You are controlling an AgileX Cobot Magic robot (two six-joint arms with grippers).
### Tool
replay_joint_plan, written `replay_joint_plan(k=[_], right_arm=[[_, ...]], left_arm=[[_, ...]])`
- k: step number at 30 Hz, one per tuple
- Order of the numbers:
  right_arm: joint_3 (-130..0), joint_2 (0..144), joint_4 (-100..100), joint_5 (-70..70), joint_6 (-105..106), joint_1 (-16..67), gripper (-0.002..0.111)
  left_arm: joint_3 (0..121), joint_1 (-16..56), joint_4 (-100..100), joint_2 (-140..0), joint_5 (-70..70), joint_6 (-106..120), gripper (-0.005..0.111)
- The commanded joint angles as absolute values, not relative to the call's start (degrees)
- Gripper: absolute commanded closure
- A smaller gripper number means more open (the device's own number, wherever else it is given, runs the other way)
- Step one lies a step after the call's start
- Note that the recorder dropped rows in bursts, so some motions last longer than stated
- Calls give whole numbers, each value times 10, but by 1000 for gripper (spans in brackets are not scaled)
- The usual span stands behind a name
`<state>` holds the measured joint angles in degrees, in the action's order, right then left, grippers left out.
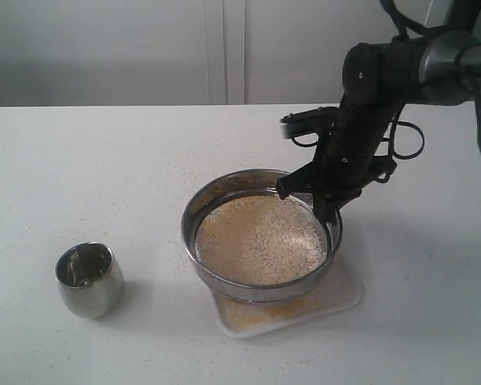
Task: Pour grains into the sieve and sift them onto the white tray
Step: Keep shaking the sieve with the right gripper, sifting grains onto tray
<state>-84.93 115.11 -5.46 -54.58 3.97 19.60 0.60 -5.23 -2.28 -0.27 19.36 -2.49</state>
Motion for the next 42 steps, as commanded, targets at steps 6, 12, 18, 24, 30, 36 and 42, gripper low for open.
replay_joint_plan(k=[6, 12, 18, 24, 30, 36, 42], right_arm=[[-853, 1132, -68, -539, 48, 188, 108], [-862, 1142, -89, -545, -22, 167, 108], [-862, 1142, -66, -493, -11, 176, 108], [-874, 1137, -113, -614, 62, 184, 108], [-893, 1140, -32, -567, -20, 169, 108], [-891, 1132, -79, -627, 48, 192, 108], [-909, 1150, -56, -573, -47, 177, 108]], left_arm=[[0, -52, -30, 0, 204, -23, 107], [0, -52, -30, 0, 204, -23, 107], [0, -52, -30, 0, 204, -23, 107], [0, -52, -30, 0, 204, -23, 107], [0, -52, -30, 0, 204, -23, 107], [0, -52, -30, 0, 204, -23, 107], [0, -52, -30, 0, 204, -23, 107]])
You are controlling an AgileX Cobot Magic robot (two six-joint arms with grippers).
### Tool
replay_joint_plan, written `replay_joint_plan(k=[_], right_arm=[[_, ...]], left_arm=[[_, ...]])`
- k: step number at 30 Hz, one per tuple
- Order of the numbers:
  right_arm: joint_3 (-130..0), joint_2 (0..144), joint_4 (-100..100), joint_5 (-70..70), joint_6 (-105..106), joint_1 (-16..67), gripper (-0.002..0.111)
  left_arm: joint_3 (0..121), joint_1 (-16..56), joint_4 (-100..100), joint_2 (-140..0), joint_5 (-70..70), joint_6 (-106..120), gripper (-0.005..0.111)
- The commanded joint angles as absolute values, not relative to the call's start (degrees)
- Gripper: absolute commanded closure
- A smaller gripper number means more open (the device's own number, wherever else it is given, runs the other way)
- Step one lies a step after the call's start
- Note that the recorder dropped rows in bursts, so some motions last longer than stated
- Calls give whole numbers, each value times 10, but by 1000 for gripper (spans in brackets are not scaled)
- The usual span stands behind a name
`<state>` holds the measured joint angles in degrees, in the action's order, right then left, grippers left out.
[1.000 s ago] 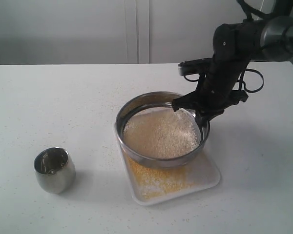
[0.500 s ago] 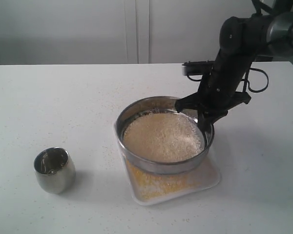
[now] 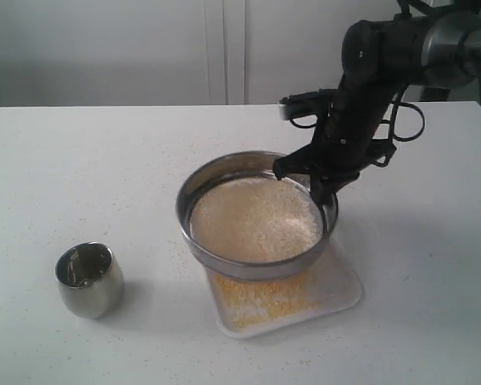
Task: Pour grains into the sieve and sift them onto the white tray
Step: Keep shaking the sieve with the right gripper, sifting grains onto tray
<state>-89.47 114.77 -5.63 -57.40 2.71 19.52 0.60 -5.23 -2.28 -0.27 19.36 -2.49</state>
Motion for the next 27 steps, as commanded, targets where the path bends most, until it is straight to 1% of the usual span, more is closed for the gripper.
replay_joint_plan(k=[1, 2, 4, 7, 8, 10, 12, 14, 17, 18, 20, 22, 23, 24, 25, 26, 27], right_arm=[[-907, 1149, -58, -594, -44, 177, 108], [-899, 1145, -69, -613, -17, 182, 108], [-885, 1135, -66, -594, 38, 200, 108], [-882, 1140, -15, -495, -40, 201, 108], [-884, 1145, -12, -485, -79, 192, 108], [-888, 1151, -50, -511, -96, 183, 108], [-886, 1147, -120, -560, 18, 190, 108], [-886, 1144, -115, -557, 78, 201, 108], [-886, 1149, -17, -483, -63, 187, 108], [-886, 1152, -7, -482, -112, 178, 108], [-887, 1153, -103, -576, -3, 179, 108], [-885, 1149, -120, -603, 100, 196, 108], [-885, 1148, -88, -582, 97, 199, 108], [-885, 1150, -12, -523, -17, 192, 108], [-886, 1153, 17, -505, -78, 186, 108], [-888, 1153, -12, -523, -108, 177, 108], [-888, 1151, -66, -571, -12, 183, 108]], left_arm=[[0, -52, -30, 0, 204, -23, 107], [0, -52, -30, 0, 204, -23, 107], [0, -52, -30, 0, 204, -23, 107], [0, -52, -30, 0, 204, -23, 107], [0, -52, -30, 0, 204, -23, 107], [0, -52, -30, 0, 204, -23, 107], [0, -52, -30, 0, 204, -23, 107], [0, -52, -30, 0, 204, -23, 107], [0, -52, -30, 0, 204, -23, 107], [0, -52, -30, 0, 204, -23, 107], [0, -52, -30, 0, 204, -23, 107], [0, -52, -30, 0, 204, -23, 107], [0, -52, -30, 0, 204, -23, 107], [0, -52, -30, 0, 204, -23, 107], [0, -52, -30, 0, 204, -23, 107], [0, -52, -30, 0, 204, -23, 107], [0, -52, -30, 0, 204, -23, 107]])
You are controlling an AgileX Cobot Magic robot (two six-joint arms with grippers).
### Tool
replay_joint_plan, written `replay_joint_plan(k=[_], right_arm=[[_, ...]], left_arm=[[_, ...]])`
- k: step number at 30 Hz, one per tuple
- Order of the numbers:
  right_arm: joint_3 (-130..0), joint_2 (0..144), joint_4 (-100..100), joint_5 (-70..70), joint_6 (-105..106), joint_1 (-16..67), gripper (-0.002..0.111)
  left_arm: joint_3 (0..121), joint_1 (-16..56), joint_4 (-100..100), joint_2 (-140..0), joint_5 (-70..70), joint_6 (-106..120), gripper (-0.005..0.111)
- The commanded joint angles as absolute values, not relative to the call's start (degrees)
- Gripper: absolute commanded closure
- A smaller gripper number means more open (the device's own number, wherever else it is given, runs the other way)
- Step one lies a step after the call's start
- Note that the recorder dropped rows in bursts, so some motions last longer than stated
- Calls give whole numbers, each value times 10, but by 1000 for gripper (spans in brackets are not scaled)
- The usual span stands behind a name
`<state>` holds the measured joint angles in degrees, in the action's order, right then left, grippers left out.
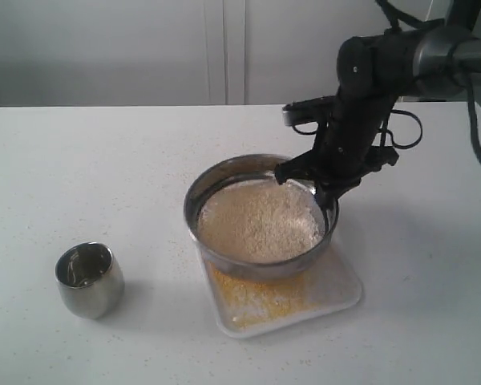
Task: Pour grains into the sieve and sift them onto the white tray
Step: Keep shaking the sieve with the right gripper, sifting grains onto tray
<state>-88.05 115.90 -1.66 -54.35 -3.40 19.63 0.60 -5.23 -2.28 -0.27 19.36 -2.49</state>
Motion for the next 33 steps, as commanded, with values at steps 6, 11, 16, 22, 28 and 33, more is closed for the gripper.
replay_joint_plan(k=[6, 11, 16, 22, 28, 33], right_arm=[[-890, 1149, -48, -536, -49, 180, 108], [-885, 1141, -30, -483, -3, 189, 108], [-886, 1143, -126, -580, 66, 183, 108], [-885, 1144, -40, -476, -69, 166, 108], [-885, 1139, -138, -583, 112, 174, 108], [-885, 1147, -120, -489, -29, 158, 108]], left_arm=[[0, -52, -30, 0, 204, -23, 107], [0, -52, -30, 0, 204, -23, 107], [0, -52, -30, 0, 204, -23, 107], [0, -52, -30, 0, 204, -23, 107], [0, -52, -30, 0, 204, -23, 107], [0, -52, -30, 0, 204, -23, 107]])
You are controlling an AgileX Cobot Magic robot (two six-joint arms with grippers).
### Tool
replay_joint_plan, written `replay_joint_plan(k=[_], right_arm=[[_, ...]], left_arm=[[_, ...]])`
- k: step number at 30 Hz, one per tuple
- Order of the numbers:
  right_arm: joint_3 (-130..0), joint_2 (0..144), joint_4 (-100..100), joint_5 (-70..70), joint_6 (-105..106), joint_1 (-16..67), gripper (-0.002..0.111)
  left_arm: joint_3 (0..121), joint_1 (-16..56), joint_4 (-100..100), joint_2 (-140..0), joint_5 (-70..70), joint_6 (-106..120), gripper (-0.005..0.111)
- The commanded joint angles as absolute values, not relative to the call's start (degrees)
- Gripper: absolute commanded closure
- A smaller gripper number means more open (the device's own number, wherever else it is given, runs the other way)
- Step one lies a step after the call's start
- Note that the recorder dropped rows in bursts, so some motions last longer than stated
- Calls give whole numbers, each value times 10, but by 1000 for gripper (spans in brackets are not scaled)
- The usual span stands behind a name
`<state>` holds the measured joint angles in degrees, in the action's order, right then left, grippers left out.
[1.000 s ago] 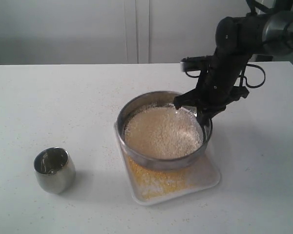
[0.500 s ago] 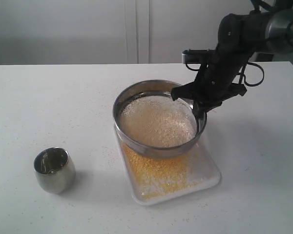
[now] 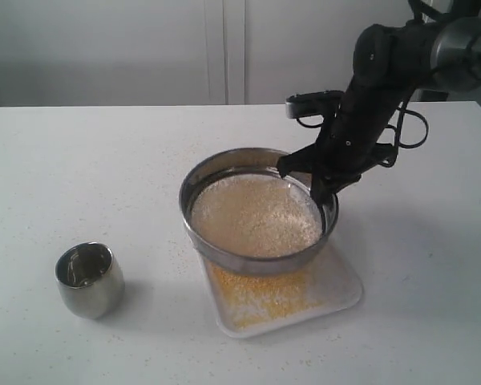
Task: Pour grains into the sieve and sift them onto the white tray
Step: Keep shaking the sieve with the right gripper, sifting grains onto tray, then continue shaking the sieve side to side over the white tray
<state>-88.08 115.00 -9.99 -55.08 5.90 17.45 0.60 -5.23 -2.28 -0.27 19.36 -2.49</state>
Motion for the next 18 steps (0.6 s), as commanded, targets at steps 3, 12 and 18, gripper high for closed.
replay_joint_plan(k=[3, 12, 18], right_arm=[[-885, 1147, -179, -583, 110, 170, 108], [-886, 1143, -147, -564, 62, 163, 108], [-885, 1145, -79, -495, 0, 159, 108]], left_arm=[[0, -52, -30, 0, 204, -23, 107], [0, -52, -30, 0, 204, -23, 107], [0, -52, -30, 0, 204, -23, 107]])
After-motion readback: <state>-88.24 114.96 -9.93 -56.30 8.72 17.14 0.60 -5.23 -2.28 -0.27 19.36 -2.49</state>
